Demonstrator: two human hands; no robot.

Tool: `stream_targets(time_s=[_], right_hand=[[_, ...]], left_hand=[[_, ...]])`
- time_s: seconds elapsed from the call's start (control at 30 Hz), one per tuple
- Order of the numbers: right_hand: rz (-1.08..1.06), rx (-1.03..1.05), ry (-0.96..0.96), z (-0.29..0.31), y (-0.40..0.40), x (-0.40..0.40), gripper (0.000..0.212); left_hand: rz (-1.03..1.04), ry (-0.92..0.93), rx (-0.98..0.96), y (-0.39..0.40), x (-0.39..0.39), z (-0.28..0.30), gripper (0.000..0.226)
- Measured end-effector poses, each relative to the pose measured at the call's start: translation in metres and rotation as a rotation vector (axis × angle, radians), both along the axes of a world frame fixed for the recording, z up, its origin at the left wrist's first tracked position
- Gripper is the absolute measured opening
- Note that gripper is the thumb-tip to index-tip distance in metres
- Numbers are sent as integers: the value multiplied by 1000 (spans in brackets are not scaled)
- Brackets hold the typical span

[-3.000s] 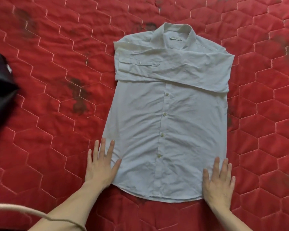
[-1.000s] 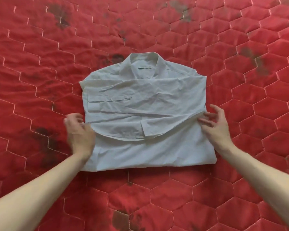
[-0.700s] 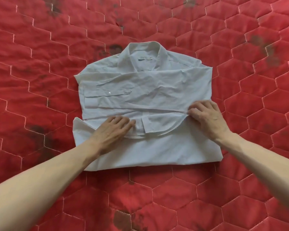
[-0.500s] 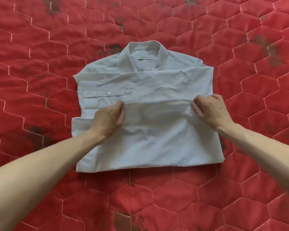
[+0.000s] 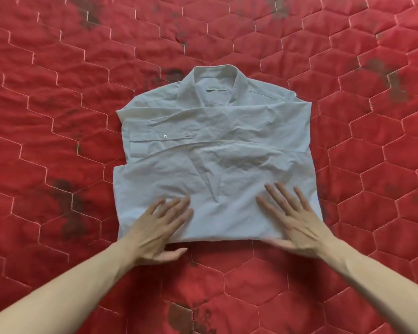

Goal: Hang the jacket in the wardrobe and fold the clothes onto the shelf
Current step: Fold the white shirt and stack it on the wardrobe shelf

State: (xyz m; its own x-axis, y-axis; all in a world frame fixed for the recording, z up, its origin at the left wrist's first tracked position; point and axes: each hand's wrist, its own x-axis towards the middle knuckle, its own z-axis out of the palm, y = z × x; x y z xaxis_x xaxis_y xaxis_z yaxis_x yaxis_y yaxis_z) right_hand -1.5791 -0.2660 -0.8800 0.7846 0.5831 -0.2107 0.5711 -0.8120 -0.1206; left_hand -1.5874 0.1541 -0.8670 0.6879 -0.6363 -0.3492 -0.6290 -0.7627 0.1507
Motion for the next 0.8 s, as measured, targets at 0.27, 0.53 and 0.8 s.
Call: stream_targets(time_s=[0.27,0.53,0.8], right_hand=[[-52,-71,-31,6,-27,-32,80],[-143,-115,-88,6,-27,-38,86],[-137,-106,-12,19,-36,-74,97]], left_hand=[[244,-114,213,36,-32,-2,118],[344,-238,176,38,-45,-8,103],[262,-247,160,61,-80,-6,82]])
